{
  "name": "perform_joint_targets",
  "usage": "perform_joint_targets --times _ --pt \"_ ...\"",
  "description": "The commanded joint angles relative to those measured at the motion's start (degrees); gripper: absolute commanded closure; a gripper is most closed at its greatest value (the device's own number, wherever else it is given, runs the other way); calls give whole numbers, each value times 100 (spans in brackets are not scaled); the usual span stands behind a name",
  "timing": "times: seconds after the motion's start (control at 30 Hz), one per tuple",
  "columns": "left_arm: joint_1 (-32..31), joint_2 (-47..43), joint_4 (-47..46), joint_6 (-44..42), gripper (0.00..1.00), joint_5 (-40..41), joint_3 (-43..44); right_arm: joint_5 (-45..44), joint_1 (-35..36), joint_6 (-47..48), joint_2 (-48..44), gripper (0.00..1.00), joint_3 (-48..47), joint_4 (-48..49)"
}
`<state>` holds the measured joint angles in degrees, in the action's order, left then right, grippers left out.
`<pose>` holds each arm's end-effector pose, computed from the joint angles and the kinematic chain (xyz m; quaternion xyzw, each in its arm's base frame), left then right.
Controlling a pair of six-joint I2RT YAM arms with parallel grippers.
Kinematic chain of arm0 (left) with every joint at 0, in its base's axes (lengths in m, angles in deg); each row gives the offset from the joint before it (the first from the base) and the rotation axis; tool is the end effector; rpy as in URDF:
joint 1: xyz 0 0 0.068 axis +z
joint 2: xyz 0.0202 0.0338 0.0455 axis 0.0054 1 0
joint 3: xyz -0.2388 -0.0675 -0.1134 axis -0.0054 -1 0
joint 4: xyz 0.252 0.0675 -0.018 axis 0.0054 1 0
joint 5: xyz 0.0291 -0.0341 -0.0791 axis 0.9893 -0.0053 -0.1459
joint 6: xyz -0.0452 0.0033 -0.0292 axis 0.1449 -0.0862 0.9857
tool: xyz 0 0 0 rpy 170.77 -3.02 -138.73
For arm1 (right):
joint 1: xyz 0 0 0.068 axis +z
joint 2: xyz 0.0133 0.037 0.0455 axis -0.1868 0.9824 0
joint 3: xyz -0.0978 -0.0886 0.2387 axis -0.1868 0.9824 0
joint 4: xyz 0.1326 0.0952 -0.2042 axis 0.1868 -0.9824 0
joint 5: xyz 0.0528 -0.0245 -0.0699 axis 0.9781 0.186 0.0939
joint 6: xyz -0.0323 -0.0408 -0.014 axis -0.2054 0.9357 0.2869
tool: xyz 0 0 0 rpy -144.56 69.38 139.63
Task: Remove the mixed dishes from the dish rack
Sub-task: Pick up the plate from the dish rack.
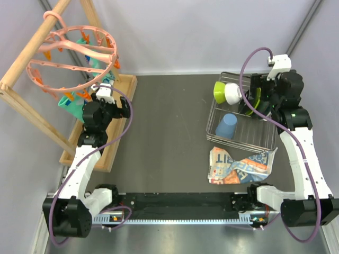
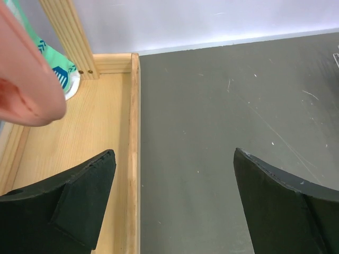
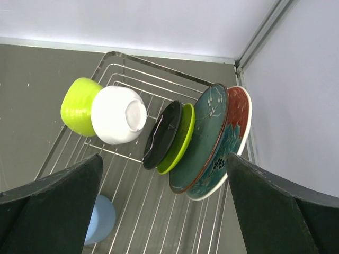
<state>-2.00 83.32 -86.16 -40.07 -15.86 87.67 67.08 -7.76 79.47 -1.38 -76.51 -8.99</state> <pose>0.2394 -0.0164 0.3234 0.0672 0.7502 -0.0944 0.6510 0.2375 0.0086 0.4217 -0.0398 0.7957 -0.0660 0.6008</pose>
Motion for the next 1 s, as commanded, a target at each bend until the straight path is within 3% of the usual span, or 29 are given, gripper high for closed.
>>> perform_joint_targets --times 0.0,0.53,0.77,0.97 --pt "-7 -155 -299 39 4 -134 0 63 34 -54 -148 1 4 223" --pt "-7 -164 -290 31 4 -187 -52 55 42 -142 -157 1 -13 240" --pt "-7 -146 -307 66 4 -257 -43 -1358 -10 -353 616 1 -1013 -513" --pt "-7 -181 -307 -66 4 -249 -140 -1448 -511 -652 1179 1 -1489 -735"
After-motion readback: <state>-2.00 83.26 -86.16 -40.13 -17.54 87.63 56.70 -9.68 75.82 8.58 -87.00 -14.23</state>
